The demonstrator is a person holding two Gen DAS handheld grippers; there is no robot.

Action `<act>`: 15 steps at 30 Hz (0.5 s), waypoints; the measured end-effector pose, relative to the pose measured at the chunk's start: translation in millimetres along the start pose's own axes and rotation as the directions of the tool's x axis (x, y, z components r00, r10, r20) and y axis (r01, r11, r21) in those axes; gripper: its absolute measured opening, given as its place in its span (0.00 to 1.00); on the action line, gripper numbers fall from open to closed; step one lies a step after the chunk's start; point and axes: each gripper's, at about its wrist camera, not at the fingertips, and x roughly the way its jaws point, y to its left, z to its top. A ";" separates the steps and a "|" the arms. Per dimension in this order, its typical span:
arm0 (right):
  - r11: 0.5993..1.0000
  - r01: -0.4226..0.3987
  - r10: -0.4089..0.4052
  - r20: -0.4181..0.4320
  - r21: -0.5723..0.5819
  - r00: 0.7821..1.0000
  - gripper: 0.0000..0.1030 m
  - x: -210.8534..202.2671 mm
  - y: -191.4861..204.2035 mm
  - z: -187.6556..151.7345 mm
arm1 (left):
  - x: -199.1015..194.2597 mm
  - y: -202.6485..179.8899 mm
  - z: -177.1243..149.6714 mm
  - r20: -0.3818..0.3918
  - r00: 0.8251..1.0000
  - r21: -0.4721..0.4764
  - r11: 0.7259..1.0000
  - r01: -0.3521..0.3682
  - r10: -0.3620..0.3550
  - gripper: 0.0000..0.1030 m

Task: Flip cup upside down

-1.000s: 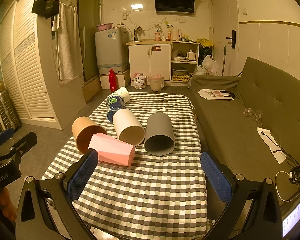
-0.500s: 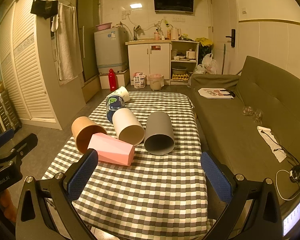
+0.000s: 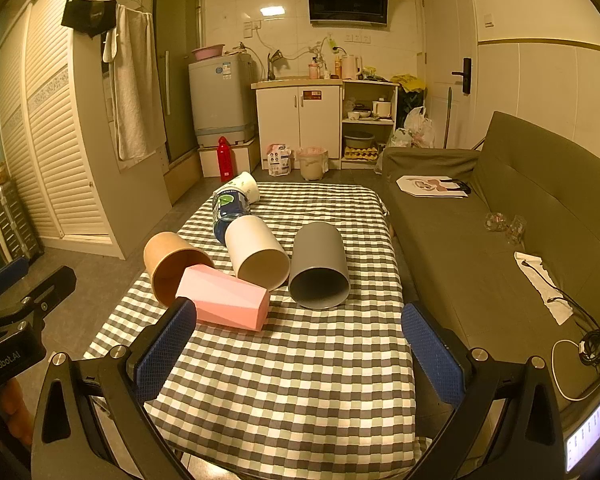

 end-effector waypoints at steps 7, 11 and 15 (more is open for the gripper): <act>1.000 -0.002 0.002 0.000 -0.001 1.000 1.00 0.1 0.1 -0.2 | 0.2 -0.2 -0.6 -0.002 1.000 0.002 1.000 0.000 0.000 0.99; 1.000 -0.001 0.001 -0.001 0.000 1.000 1.00 0.2 0.0 -0.3 | 1.3 0.5 -3.0 -0.005 1.000 0.001 1.000 0.000 0.000 0.99; 1.000 -0.001 0.001 -0.007 -0.001 1.000 1.00 2.7 0.9 -1.1 | 3.4 3.1 -6.0 -0.015 1.000 -0.003 1.000 0.002 -0.002 0.99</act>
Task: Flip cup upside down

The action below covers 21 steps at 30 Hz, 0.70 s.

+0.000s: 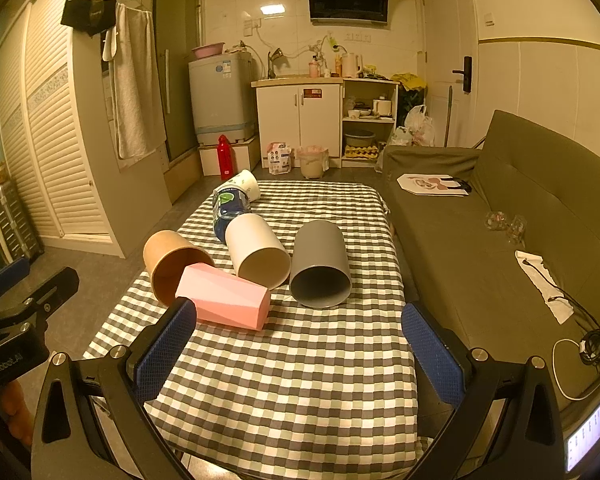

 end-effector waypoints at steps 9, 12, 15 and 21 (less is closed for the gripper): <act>1.000 0.002 -0.002 -0.025 0.001 1.000 1.00 9.5 1.2 -1.2 | 14.3 -0.7 3.1 -0.025 1.000 0.009 1.000 0.001 -0.001 0.99; 1.000 0.002 -0.002 -0.033 0.001 0.999 1.00 14.0 1.3 -2.0 | 17.7 0.1 4.1 -0.031 1.000 0.008 1.000 0.004 -0.004 0.99; 1.000 0.003 -0.003 -0.039 0.000 0.999 1.00 17.9 1.4 -2.2 | 21.1 -0.9 4.8 -0.035 0.999 0.010 1.000 0.005 -0.005 0.99; 1.000 0.006 -0.006 -0.047 0.002 0.999 1.00 25.8 -0.4 -1.9 | 26.4 -2.8 6.7 -0.030 1.000 0.014 1.000 0.009 -0.009 0.99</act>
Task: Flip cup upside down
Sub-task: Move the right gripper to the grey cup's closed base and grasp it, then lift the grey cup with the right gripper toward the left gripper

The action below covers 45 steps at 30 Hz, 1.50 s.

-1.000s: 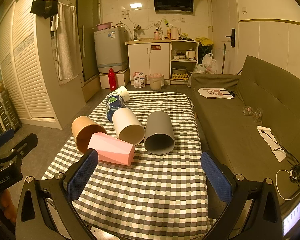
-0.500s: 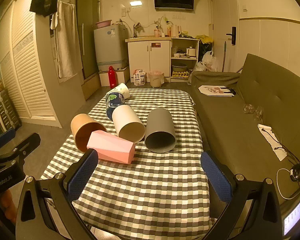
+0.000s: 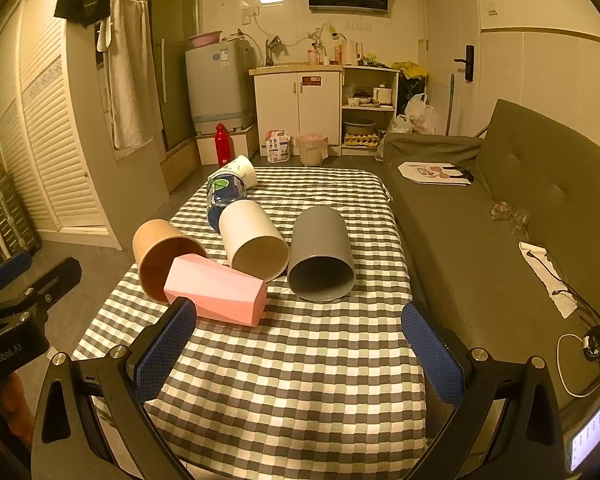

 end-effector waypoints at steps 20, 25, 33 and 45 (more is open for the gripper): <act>0.995 0.092 -0.085 -0.175 0.032 0.981 1.00 121.0 -21.9 40.2 | 32.4 12.3 2.0 -0.055 0.998 -0.030 0.999 -0.020 0.019 0.99; 0.996 0.077 -0.063 -0.247 0.045 0.967 0.99 153.2 -25.6 38.0 | 40.2 14.7 0.7 -0.069 0.997 -0.035 0.999 -0.030 0.027 0.99; 0.998 0.039 -0.022 -0.307 0.048 0.952 0.70 162.6 -23.8 31.7 | 55.8 13.3 -5.4 -0.092 0.995 -0.013 0.999 -0.049 0.048 0.99; 0.996 0.038 -0.005 -0.361 0.085 0.933 0.70 94.9 -33.7 -9.7 | 47.4 -0.7 -4.5 -0.076 0.996 0.013 0.999 -0.034 0.035 0.99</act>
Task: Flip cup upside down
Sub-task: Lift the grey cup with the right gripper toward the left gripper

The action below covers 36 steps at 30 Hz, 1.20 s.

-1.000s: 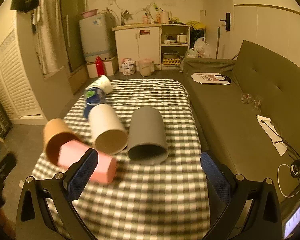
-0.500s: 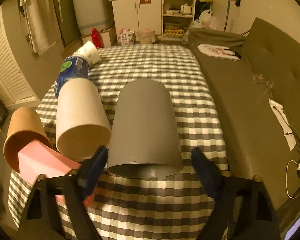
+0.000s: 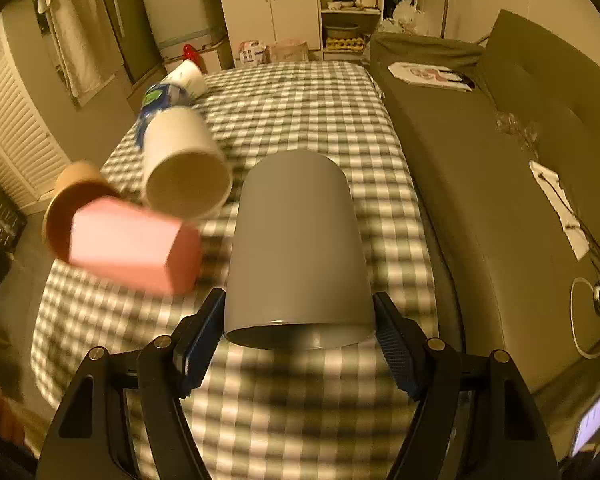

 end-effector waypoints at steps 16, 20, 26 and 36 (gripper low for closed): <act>0.994 -0.089 0.086 -0.053 -0.069 0.995 0.70 -41.7 42.1 -72.9 | -27.5 -3.9 -6.4 0.012 1.000 0.012 1.000 -0.013 0.013 0.99; 0.993 -0.102 0.100 -0.045 -0.058 0.994 0.71 -42.9 39.6 -75.5 | -31.7 -10.8 -12.0 0.004 1.000 0.037 0.999 -0.018 0.018 0.99; 0.992 -0.111 0.110 -0.017 -0.064 0.994 0.81 -61.9 37.9 -70.1 | -36.1 -19.5 -16.4 -0.035 0.999 0.068 0.997 -0.020 0.022 0.99; 0.995 0.012 -0.001 0.108 -0.100 0.994 0.83 -116.2 -14.3 -13.7 | -43.3 -56.5 3.5 -0.139 0.989 0.067 0.996 0.056 -0.046 0.99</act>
